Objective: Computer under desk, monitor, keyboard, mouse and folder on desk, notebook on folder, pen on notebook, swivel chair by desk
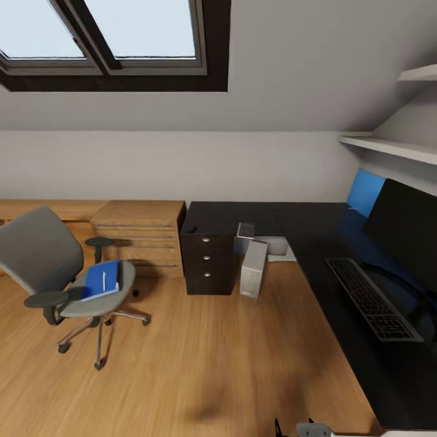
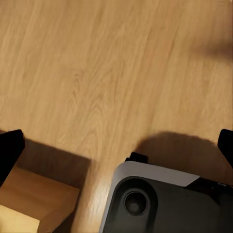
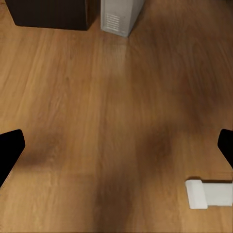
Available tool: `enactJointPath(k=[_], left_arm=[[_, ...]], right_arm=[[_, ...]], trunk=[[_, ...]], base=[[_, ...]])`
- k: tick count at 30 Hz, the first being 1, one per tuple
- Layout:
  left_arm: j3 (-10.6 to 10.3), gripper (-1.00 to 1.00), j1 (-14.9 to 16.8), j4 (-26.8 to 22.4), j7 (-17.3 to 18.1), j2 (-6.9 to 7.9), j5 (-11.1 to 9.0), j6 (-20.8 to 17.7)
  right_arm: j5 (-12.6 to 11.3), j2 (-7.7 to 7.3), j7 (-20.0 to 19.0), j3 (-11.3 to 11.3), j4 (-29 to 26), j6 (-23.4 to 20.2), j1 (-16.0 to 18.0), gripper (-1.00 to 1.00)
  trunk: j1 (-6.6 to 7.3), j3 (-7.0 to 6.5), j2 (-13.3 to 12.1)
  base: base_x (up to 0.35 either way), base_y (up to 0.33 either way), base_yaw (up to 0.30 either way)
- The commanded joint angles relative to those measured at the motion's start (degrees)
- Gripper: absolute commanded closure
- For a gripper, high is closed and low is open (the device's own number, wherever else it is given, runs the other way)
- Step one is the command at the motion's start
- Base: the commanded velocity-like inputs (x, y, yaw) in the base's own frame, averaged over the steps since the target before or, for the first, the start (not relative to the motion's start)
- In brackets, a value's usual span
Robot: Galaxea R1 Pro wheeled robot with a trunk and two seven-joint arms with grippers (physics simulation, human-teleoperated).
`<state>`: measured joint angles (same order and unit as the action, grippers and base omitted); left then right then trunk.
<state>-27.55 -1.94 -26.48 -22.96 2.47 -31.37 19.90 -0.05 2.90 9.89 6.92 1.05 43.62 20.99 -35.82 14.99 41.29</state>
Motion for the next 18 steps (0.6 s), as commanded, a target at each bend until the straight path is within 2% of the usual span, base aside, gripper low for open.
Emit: enactJointPath(k=[1, 18], left_arm=[[-0.49, -1.00, 0.01, -0.13, -0.43, 0.08, -0.44, 0.14], [-0.49, -1.00, 0.01, -0.13, -0.49, 0.15, -0.48, 0.12]], right_arm=[[-0.05, 0.08, 0.50, 0.46, 0.11, 0.15, 0.08, -1.00], [-0.13, 0.18, 0.57, 0.37, 0.10, 0.48, 0.06, -1.00]], trunk=[[-0.05, 0.02, 0.05], [-0.05, -1.39, 0.05]], base=[[0.329, 0.066, 0.000], [0.319, 0.011, 0.000]])
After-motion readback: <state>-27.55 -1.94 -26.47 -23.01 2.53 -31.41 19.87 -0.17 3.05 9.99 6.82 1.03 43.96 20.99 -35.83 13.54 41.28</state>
